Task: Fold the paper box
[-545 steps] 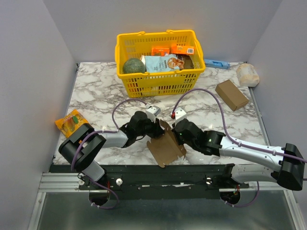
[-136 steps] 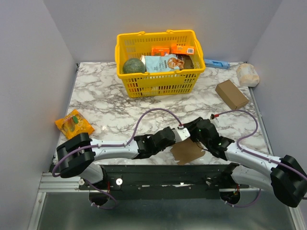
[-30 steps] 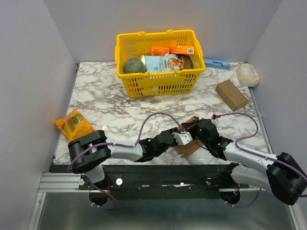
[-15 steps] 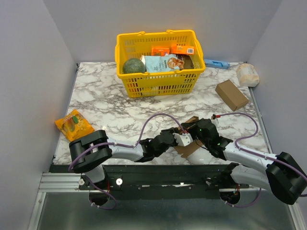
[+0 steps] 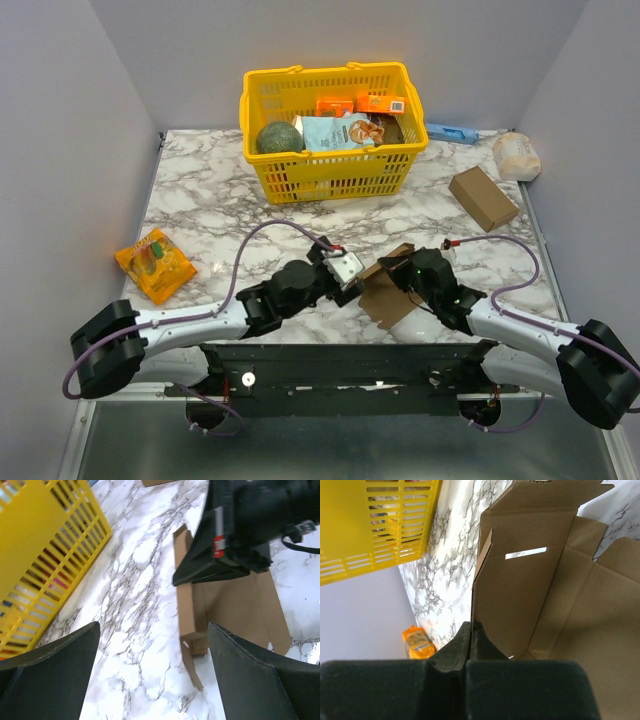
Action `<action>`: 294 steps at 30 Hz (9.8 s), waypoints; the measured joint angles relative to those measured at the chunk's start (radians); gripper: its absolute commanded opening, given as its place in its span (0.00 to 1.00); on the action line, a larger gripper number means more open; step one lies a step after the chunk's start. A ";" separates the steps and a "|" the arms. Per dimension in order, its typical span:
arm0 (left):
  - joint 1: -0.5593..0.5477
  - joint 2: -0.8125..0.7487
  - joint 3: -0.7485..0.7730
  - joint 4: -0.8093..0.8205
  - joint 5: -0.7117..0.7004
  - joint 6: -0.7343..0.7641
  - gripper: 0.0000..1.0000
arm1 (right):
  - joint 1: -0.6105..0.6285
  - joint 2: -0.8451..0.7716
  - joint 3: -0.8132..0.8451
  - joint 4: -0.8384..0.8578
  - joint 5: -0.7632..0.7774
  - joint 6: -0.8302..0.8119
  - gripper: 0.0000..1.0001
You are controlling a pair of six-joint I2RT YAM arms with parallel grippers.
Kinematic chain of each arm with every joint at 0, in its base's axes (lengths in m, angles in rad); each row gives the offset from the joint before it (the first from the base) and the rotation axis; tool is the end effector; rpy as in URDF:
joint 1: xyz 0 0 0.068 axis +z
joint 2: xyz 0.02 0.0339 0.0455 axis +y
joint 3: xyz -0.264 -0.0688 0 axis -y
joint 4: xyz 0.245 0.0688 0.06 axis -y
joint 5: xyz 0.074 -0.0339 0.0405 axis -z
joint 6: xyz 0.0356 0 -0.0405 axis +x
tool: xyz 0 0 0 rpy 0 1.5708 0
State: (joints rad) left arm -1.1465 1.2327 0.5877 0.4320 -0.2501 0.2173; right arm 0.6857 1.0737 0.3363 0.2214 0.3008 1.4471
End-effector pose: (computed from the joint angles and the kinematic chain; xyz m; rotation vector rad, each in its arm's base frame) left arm 0.1193 -0.2427 0.2403 0.9871 1.5039 -0.4459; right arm 0.1690 0.1246 0.1719 1.0018 1.9784 0.9646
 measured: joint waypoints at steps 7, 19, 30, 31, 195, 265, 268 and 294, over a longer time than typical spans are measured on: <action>0.161 -0.148 -0.130 -0.048 0.094 -0.250 0.99 | 0.000 -0.008 -0.001 -0.009 0.000 0.000 0.02; 0.170 0.073 -0.161 -0.093 0.149 -0.445 0.94 | 0.000 0.002 -0.001 -0.005 0.000 0.002 0.00; 0.170 0.185 -0.162 0.093 0.193 -0.468 0.91 | 0.000 0.006 -0.001 -0.002 0.000 0.005 0.00; 0.170 0.186 -0.163 0.103 0.202 -0.466 0.91 | 0.000 0.005 -0.001 -0.003 0.000 0.005 0.00; -0.021 0.464 0.033 0.270 -0.146 -0.557 0.41 | 0.000 0.001 -0.209 0.349 0.015 0.060 0.23; -0.029 0.488 0.106 0.181 -0.170 -0.551 0.60 | 0.035 -0.080 -0.248 0.335 0.045 0.019 0.00; -0.032 0.488 0.100 0.205 -0.155 -0.536 0.74 | 0.035 -0.069 -0.248 0.348 0.047 0.019 0.01; 0.123 0.122 -0.220 0.275 0.035 -0.536 0.74 | 0.040 -0.115 -0.252 0.308 0.050 0.022 0.00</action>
State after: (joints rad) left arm -1.0237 1.3552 0.3679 0.7071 -0.2153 -0.3191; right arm 0.7254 0.9585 0.0845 0.5293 0.3504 1.4689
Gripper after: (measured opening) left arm 0.788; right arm 0.012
